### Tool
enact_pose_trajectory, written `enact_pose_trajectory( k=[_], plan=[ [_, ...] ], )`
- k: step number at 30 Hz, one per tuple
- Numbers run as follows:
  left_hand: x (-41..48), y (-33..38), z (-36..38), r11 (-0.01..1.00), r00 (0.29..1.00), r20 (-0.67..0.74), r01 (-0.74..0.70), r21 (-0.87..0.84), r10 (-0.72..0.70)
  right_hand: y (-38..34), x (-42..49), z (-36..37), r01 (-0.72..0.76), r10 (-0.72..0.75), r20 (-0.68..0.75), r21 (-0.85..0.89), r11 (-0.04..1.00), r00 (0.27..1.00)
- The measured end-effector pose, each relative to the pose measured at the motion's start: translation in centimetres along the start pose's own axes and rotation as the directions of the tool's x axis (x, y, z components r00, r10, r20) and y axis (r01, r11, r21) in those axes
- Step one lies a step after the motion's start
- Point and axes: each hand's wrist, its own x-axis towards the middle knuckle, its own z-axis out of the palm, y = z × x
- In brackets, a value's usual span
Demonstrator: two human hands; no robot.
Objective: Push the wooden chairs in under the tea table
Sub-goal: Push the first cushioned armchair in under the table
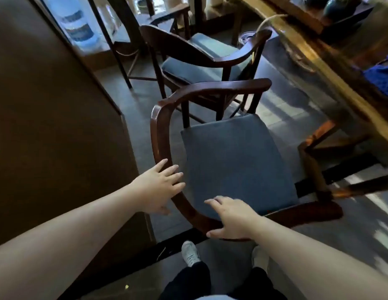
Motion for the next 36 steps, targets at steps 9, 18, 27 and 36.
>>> enact_pose_trajectory(
  k=[9,18,27,36],
  plan=[
    [1.6,-1.2,-0.5,0.988,0.999,0.048,-0.008,0.155,0.001,-1.5,1.0,4.4,-0.166,0.159,0.081,0.086,0.982,0.984],
    [2.5,-1.3,0.0,0.985,1.0,-0.001,-0.018,0.169,0.019,-0.5,1.4,5.0,-0.155,0.152,0.045,0.072,0.985,0.987],
    [4.6,6.4,-3.2,0.997,0.997,-0.058,-0.056,0.044,0.059,5.1,-5.0,4.0,-0.154,0.158,0.16,-0.037,0.987,0.974],
    [10.6,16.2,-8.0,0.994,0.987,-0.117,-0.113,-0.004,0.111,15.2,-13.8,2.5,-0.249,0.287,0.322,-0.154,0.956,0.902]
  ],
)
